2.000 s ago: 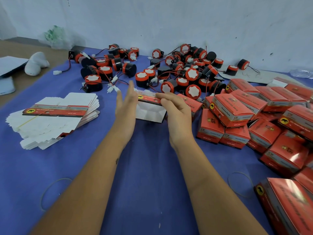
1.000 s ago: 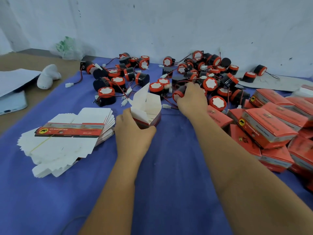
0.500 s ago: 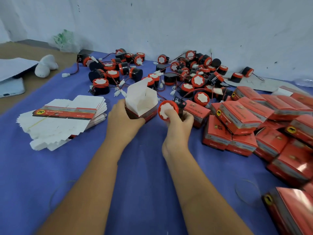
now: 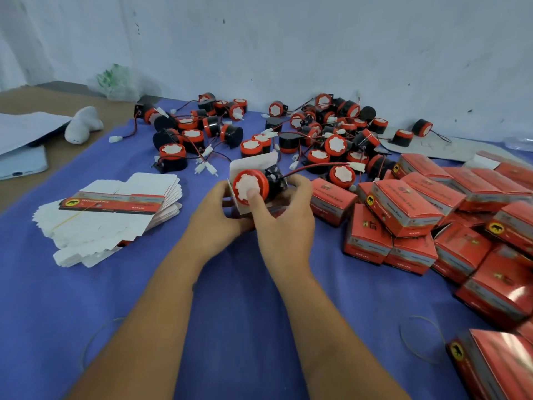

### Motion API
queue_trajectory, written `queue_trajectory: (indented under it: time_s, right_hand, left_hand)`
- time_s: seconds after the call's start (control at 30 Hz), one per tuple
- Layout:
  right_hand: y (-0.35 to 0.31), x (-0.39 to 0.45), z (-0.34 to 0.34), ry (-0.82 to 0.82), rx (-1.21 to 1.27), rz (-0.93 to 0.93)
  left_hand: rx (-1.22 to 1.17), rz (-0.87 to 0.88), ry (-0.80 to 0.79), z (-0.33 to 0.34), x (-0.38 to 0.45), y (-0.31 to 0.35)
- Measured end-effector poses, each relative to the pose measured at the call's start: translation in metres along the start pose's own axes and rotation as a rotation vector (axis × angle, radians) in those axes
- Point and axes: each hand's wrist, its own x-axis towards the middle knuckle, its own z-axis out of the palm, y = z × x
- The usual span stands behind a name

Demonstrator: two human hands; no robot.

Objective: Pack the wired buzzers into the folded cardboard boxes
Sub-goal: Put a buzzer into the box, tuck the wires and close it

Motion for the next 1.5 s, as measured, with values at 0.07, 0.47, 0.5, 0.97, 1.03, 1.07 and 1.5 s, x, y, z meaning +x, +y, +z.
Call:
queue_trajectory:
  time_s: [0.07,0.47,0.5,0.97,1.03,1.07,1.5]
  right_hand:
    - [0.002,0.001,0.0,0.038,-0.099,-0.052]
    - [0.005,0.003,-0.005,0.242,-0.531,-0.261]
    - [0.003,0.002,-0.005,0.225,-0.527,-0.334]
    - [-0.012,0.014,-0.015,-0.303,-0.677,-0.478]
    - [-0.014,0.02,-0.016,-0.336,-0.692,-0.45]
    - [-0.015,0.023,-0.015,-0.349,-0.703,-0.438]
    - [-0.048,0.039,-0.011,-0.514,-0.859,-0.325]
  left_hand:
    - [-0.017,0.012,-0.032,0.001,0.0,-0.001]
    - [-0.119,0.027,-0.044,0.003,0.003,-0.005]
    - [-0.132,0.023,-0.048,0.003,0.003,-0.005]
    - [-0.112,0.037,-0.066,-0.003,0.008,-0.011]
    - [-0.092,0.042,-0.08,-0.003,0.009,-0.012]
    - [-0.088,0.04,-0.09,-0.003,0.01,-0.013]
    - [-0.059,0.045,-0.073,0.0,0.013,-0.017]
